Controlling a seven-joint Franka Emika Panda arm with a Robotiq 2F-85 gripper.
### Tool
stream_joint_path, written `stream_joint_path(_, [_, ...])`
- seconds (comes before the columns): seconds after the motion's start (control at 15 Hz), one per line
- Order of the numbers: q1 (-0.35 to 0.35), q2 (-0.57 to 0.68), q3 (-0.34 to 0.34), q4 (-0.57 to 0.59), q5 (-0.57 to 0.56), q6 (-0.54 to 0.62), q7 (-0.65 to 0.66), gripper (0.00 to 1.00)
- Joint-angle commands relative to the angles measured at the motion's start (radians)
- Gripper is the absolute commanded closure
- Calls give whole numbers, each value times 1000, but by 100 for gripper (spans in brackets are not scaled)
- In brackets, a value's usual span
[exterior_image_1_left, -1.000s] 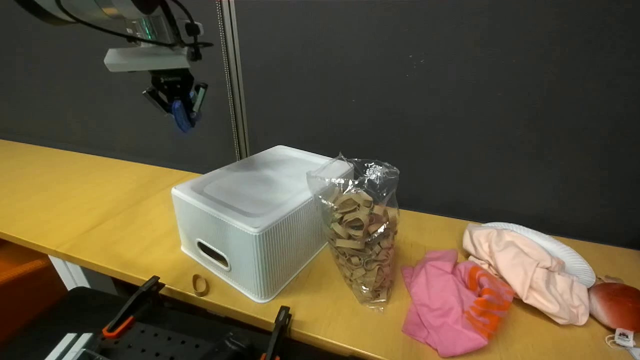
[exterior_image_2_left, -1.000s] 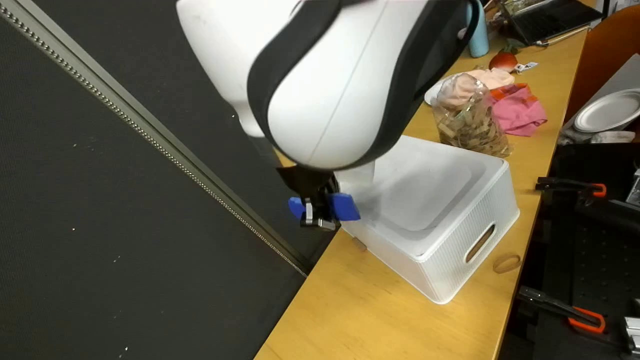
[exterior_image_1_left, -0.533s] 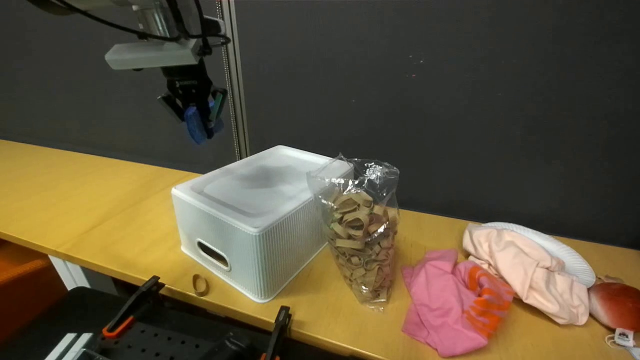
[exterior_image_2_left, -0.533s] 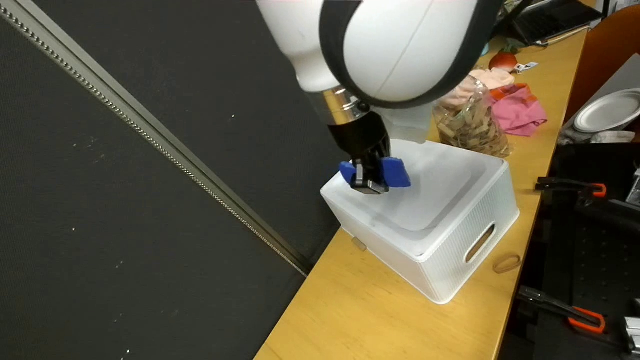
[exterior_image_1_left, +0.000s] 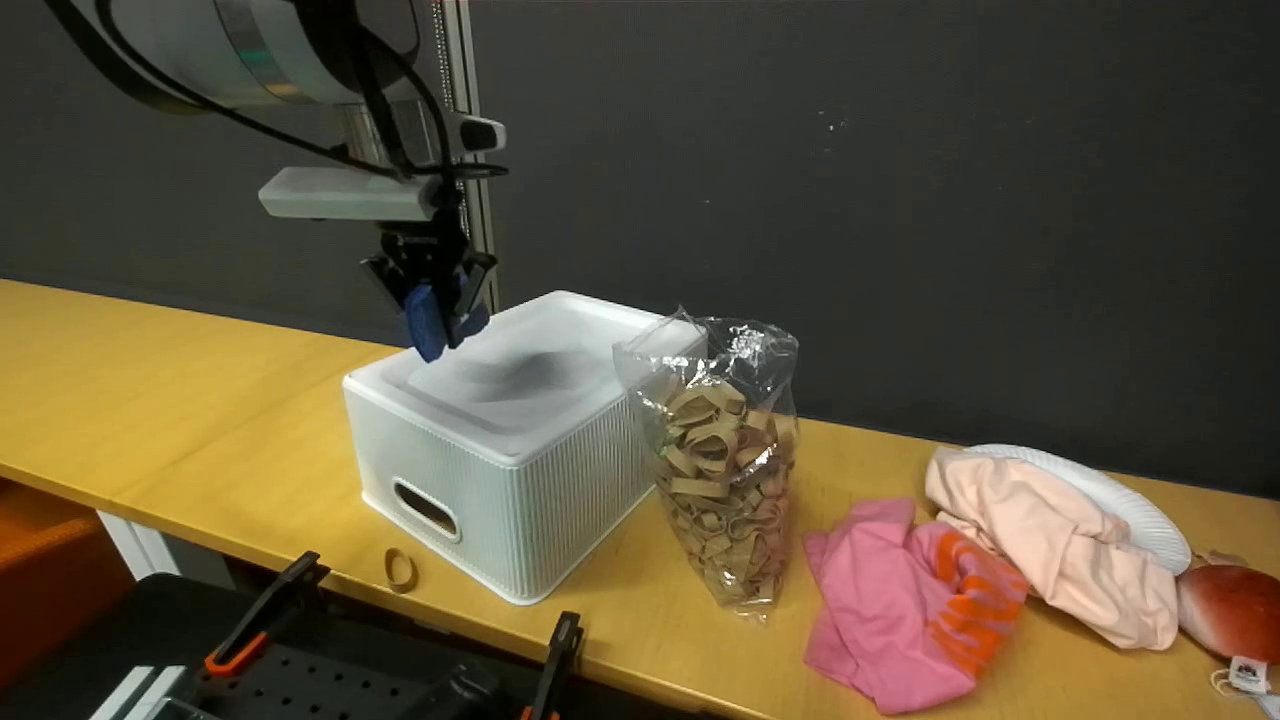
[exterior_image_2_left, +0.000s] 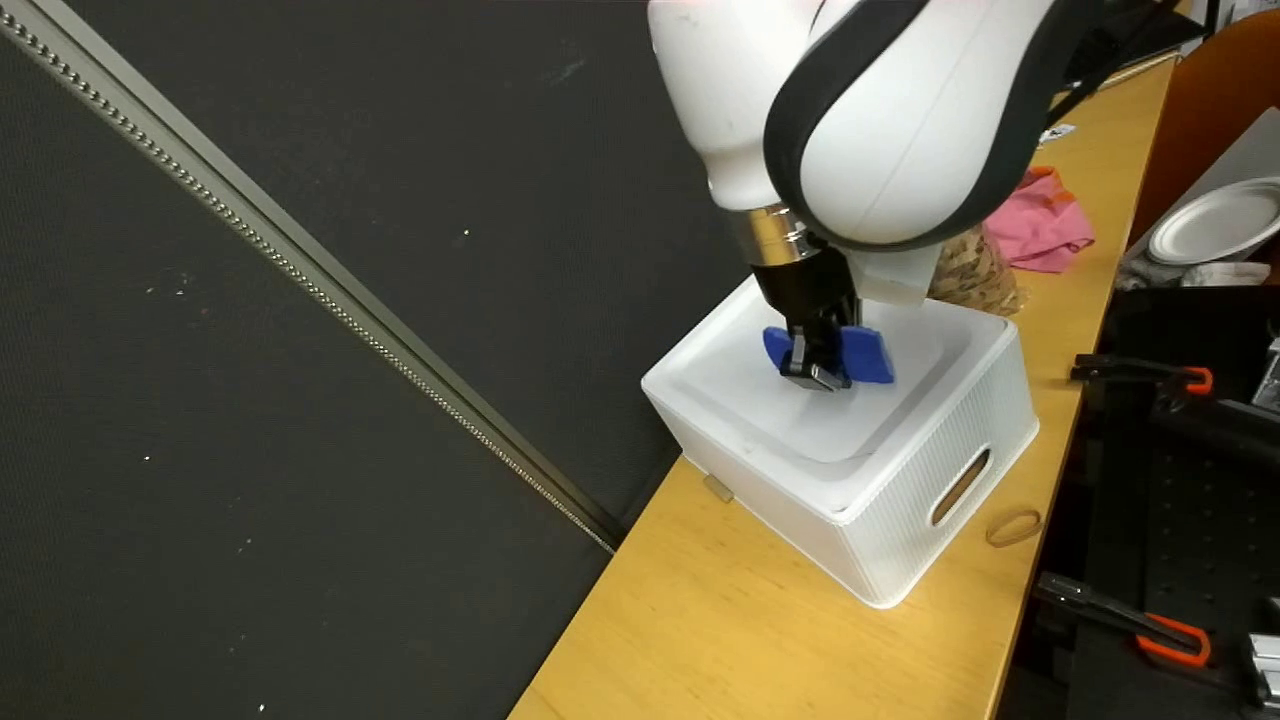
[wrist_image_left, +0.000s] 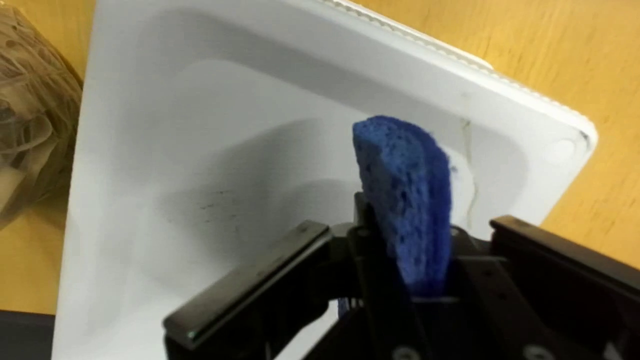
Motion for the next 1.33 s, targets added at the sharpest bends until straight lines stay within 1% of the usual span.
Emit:
stream_joint_path(0.0, [-9, 18, -12, -16, 7, 30, 52, 97])
stream_joint_path(0.07, [-10, 21, -15, -21, 11, 40, 62, 97])
stream_joint_path(0.13, [-11, 23, -19, -27, 14, 53, 66, 89])
stream_joint_path(0.2, [-11, 28, -22, -31, 12, 62, 78, 68])
stream_joint_path(0.27, [-12, 33, -24, -32, 14, 72, 84, 63])
stream_joint_path(0.33, [-12, 35, -25, -33, 17, 75, 91, 61])
stream_joint_path(0.47, [-12, 34, -28, -33, 16, 77, 102, 47])
stream_joint_path(0.53, [-12, 28, -29, -33, 13, 71, 106, 38])
stream_joint_path(0.67, [-11, 15, -28, -31, 9, 51, 114, 25])
stream_joint_path(0.87, [-11, -2, -29, -26, -2, 31, 120, 2])
stream_joint_path(0.93, [-10, -10, -28, -26, -2, 23, 121, 0])
stream_joint_path(1.07, [-12, -17, -27, -33, 2, 20, 114, 0])
stream_joint_path(1.27, [-11, -9, -19, -14, 58, 29, 49, 0])
